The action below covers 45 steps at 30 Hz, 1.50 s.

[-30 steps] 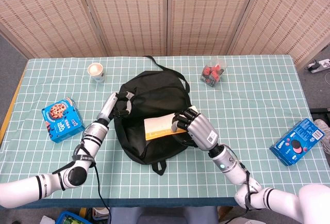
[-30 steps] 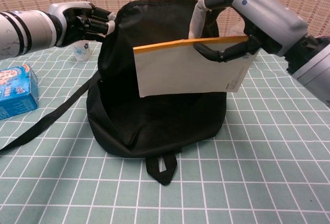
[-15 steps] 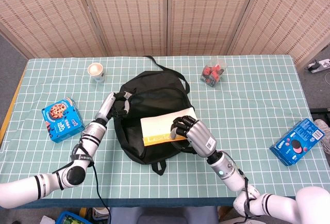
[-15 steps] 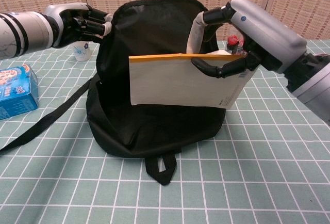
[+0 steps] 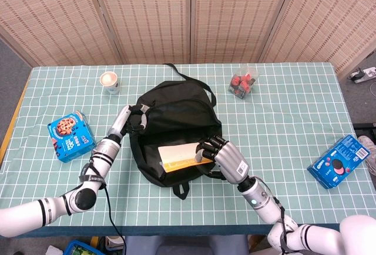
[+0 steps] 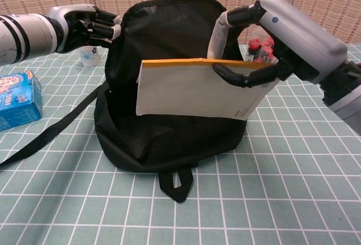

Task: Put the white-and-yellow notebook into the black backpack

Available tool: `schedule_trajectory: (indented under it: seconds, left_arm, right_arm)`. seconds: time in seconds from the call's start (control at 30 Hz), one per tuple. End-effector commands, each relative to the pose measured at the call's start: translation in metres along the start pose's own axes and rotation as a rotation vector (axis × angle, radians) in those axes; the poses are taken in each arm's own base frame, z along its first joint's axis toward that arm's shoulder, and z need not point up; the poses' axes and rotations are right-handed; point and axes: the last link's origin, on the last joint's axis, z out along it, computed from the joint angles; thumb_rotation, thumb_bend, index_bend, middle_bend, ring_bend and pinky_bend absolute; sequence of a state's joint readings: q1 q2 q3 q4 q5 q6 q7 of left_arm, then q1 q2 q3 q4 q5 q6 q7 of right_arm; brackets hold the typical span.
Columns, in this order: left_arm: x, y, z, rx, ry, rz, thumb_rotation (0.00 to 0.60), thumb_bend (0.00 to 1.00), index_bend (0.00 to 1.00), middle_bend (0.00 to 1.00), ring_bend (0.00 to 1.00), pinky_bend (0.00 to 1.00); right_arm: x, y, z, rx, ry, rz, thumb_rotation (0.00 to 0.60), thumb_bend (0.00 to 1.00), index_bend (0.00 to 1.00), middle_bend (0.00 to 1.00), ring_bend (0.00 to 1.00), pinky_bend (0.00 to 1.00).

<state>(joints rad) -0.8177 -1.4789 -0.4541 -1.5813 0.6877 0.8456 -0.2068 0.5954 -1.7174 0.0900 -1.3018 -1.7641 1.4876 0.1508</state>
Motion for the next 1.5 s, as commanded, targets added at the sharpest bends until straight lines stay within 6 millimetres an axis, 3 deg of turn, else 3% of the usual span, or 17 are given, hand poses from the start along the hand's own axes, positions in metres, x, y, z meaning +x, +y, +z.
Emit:
schedule_trajectory:
  seconds: [0.03, 0.33, 0.5, 0.77, 1.13, 1.5]
  left_arm:
    - [0.000, 0.001, -0.001, -0.003, 0.000, -0.002, 0.600, 0.65, 0.71, 0.37, 0.30, 0.22]
    - [0.004, 0.002, -0.004, -0.001, -0.007, -0.016, 0.600, 0.65, 0.71, 0.37, 0.30, 0.22]
    - [0.006, 0.002, -0.006, 0.008, -0.013, -0.030, 0.600, 0.65, 0.71, 0.37, 0.30, 0.22]
    - [0.009, 0.002, -0.007, 0.021, -0.019, -0.054, 0.600, 0.65, 0.71, 0.37, 0.30, 0.22]
    - [0.013, 0.002, -0.010, 0.025, -0.024, -0.067, 0.600, 0.65, 0.71, 0.37, 0.30, 0.22]
    - [0.017, 0.003, -0.012, 0.031, -0.031, -0.069, 0.600, 0.65, 0.71, 0.37, 0.30, 0.22]
  right_arm:
    - [-0.005, 0.001, 0.008, 0.004, -0.007, -0.003, 0.600, 0.35, 0.89, 0.47, 0.31, 0.35]
    - [-0.024, 0.009, 0.051, 0.065, -0.018, -0.045, 0.600, 0.35, 0.90, 0.47, 0.31, 0.35]
    - [-0.034, 0.015, 0.063, 0.100, -0.045, -0.060, 0.600, 0.33, 0.90, 0.47, 0.31, 0.35]
    - [-0.063, 0.026, 0.056, 0.110, -0.143, -0.088, 0.600, 0.32, 0.90, 0.47, 0.31, 0.35]
    - [-0.082, 0.035, 0.028, 0.113, -0.245, -0.153, 0.600, 0.31, 0.91, 0.49, 0.32, 0.35]
    - [-0.097, 0.036, 0.034, 0.097, -0.270, -0.230, 0.600, 0.30, 0.92, 0.51, 0.34, 0.35]
